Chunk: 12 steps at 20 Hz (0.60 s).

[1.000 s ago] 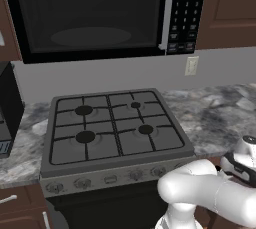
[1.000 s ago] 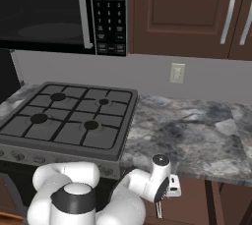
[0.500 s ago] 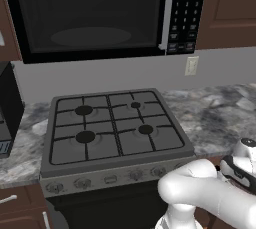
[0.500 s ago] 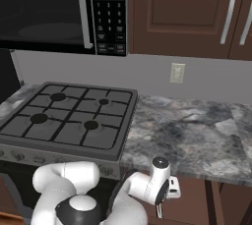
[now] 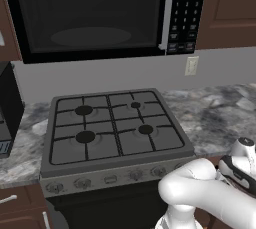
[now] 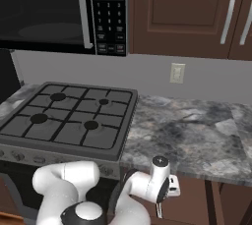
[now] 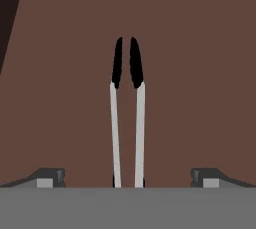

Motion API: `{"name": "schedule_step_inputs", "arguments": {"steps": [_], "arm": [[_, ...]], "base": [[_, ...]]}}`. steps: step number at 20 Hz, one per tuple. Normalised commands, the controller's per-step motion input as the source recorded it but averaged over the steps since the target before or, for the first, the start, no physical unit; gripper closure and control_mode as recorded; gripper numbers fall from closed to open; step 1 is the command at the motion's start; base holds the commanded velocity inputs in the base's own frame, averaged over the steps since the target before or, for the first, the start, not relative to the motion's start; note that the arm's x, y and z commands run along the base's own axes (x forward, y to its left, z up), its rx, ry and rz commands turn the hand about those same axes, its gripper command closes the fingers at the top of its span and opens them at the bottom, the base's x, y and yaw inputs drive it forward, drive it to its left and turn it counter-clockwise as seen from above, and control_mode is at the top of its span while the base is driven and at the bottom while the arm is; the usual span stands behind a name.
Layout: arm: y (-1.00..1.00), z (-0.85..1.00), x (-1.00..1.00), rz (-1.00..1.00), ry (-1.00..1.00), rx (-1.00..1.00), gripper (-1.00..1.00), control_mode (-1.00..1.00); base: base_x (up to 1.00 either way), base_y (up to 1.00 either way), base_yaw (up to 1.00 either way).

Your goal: Take the tongs from the drawer on the right and place them on the dining counter next to the tray containing the hot dog.

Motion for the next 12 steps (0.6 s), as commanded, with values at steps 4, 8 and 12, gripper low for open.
{"name": "schedule_step_inputs", "arguments": {"steps": [4,8,12], "arm": [[0.0,-0.19,0.0,0.0,0.0,0.0,-1.0,-1.0],[0.0,-0.2,0.0,0.0,0.0,0.0,-1.0,-1.0],[0.0,-0.15,0.0,0.0,0.0,0.0,-1.0,-1.0]], "base": [[0.0,0.0,0.0],[0.0,0.0,0.0],[0.0,0.0,0.0]]}}
